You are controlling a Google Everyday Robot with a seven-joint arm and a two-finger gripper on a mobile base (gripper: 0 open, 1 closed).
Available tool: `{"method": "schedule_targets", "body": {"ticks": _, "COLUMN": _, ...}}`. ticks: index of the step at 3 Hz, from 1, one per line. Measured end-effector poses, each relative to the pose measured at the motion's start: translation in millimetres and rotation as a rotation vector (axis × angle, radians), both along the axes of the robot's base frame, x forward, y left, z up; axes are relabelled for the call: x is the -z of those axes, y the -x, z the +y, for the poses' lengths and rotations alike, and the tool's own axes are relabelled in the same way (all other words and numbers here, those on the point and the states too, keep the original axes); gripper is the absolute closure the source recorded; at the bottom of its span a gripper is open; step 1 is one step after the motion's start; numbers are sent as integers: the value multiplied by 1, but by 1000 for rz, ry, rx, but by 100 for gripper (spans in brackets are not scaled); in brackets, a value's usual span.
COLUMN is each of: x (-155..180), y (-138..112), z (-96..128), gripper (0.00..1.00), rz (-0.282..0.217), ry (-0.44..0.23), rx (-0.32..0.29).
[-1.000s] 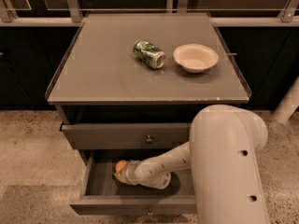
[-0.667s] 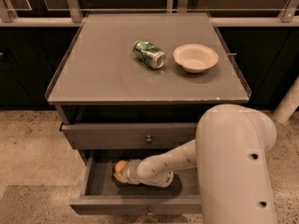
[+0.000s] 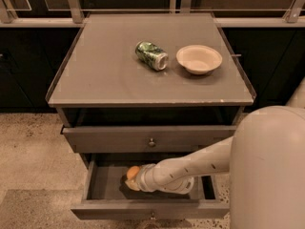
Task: Pick orange from middle drawer and place on counter
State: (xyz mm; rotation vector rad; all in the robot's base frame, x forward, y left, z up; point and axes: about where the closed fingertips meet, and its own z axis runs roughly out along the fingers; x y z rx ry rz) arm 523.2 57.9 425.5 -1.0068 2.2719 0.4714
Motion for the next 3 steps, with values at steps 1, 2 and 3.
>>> {"method": "schedule_targets", "body": {"ticks": 1, "x": -32, "y": 25, "z": -29, "gripper": 100, "rz": 42, "ry": 19, "rx": 26}}
{"method": "schedule_targets", "body": {"ticks": 2, "x": -74, "y": 41, "z": -49, "gripper": 100, "rz": 39, "ry": 52, "rx": 17}}
{"method": "schedule_targets", "body": {"ticks": 3, "x": -92, "y": 37, "z": -49, "gripper": 100, "rz": 6, "ry": 54, "rx": 12}}
